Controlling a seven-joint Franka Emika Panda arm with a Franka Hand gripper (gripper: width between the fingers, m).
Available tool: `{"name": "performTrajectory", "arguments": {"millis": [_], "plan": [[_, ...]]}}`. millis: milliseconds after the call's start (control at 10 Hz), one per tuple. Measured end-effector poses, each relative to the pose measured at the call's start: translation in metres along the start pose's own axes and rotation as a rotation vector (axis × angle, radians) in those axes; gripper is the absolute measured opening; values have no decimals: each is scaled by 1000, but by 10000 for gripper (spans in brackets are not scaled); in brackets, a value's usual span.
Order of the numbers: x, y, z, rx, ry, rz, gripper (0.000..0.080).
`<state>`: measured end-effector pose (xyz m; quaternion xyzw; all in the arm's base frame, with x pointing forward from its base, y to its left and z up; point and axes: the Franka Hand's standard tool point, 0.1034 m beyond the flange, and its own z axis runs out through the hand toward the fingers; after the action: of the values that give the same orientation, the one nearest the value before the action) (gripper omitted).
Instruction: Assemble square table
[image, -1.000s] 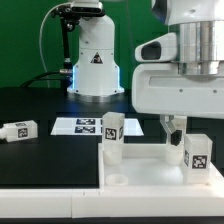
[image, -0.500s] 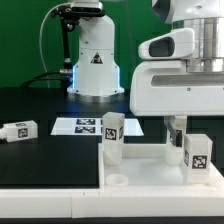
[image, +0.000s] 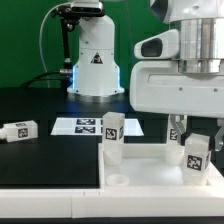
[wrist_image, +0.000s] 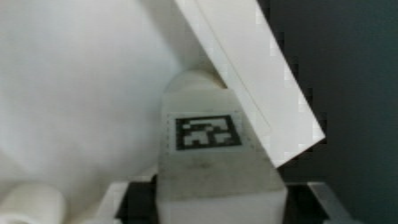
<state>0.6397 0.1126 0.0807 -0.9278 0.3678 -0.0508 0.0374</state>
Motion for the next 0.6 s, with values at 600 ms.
{"name": "performTrajectory", "arguments": {"millis": [600], "plan": [[-1,1,0,44,-55,765,289]]}}
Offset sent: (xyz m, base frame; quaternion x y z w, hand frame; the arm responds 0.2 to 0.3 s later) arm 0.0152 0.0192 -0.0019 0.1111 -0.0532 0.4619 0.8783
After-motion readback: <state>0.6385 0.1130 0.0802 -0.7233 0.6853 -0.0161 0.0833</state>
